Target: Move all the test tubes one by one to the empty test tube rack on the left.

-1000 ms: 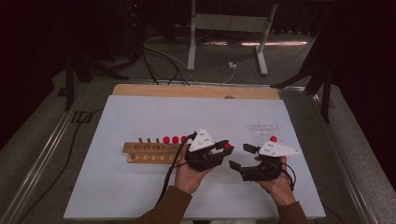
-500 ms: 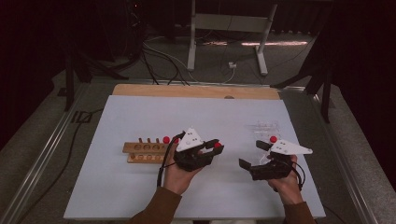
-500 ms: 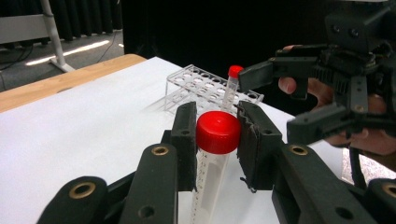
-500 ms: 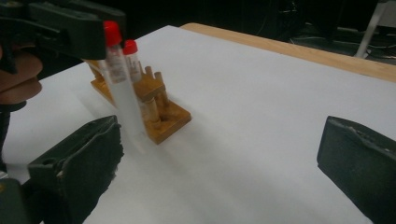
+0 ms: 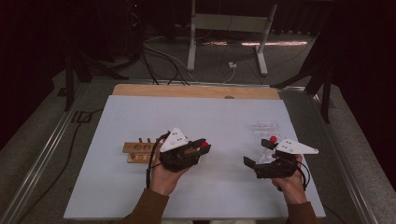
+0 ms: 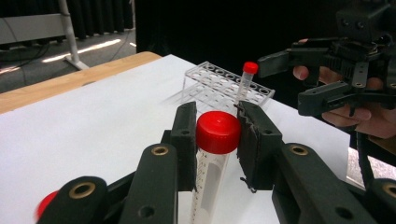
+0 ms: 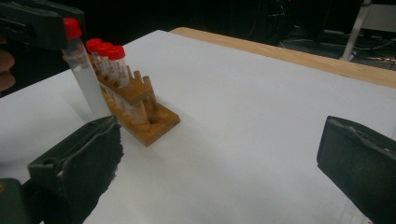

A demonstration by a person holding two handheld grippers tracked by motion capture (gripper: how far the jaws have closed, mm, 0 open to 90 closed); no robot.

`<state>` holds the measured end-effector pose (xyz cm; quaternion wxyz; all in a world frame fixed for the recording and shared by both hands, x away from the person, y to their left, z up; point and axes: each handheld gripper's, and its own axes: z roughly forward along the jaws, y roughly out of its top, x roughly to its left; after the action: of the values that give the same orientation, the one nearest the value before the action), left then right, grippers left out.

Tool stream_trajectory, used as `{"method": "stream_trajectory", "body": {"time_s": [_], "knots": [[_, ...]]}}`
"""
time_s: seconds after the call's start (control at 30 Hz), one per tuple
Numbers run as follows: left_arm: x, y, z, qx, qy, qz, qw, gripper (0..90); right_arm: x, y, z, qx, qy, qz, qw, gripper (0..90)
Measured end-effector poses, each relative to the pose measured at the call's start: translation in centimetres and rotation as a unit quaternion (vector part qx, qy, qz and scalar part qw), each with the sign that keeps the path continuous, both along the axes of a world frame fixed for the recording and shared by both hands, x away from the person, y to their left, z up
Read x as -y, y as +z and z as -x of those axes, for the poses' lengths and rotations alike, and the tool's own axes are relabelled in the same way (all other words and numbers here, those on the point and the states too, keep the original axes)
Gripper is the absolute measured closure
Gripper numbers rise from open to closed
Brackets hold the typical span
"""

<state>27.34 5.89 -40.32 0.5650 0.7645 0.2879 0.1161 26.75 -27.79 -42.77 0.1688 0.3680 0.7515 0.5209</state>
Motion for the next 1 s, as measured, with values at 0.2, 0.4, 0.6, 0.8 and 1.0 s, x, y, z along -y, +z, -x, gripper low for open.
{"method": "stream_trajectory", "body": {"time_s": [0.2,0.4,0.6,0.8,1.0], "knots": [[-1.4,0.3,0.3,0.003,0.012,0.002,0.9999,70.9,0.2,0.1,0.1,0.0,-0.002,-0.003,1.0,0.0],[-3.2,0.7,0.6,0.009,0.028,0.006,0.9995,70.9,0.4,0.2,0.1,0.002,-0.003,-0.006,1.0,0.0],[-5.2,1.0,0.5,0.014,0.052,0.008,0.9985,70.9,0.5,0.3,0.1,0.004,-0.002,-0.009,0.9999,0.0],[-7.3,1.3,0.4,0.022,0.087,0.003,0.9959,70.9,0.7,0.4,0.2,0.006,-0.002,-0.011,0.9999,0.0],[-8.9,1.4,0.2,0.023,0.111,0.009,0.9935,70.9,0.9,0.4,0.2,0.005,-0.004,-0.014,0.9999,0.0]]}}
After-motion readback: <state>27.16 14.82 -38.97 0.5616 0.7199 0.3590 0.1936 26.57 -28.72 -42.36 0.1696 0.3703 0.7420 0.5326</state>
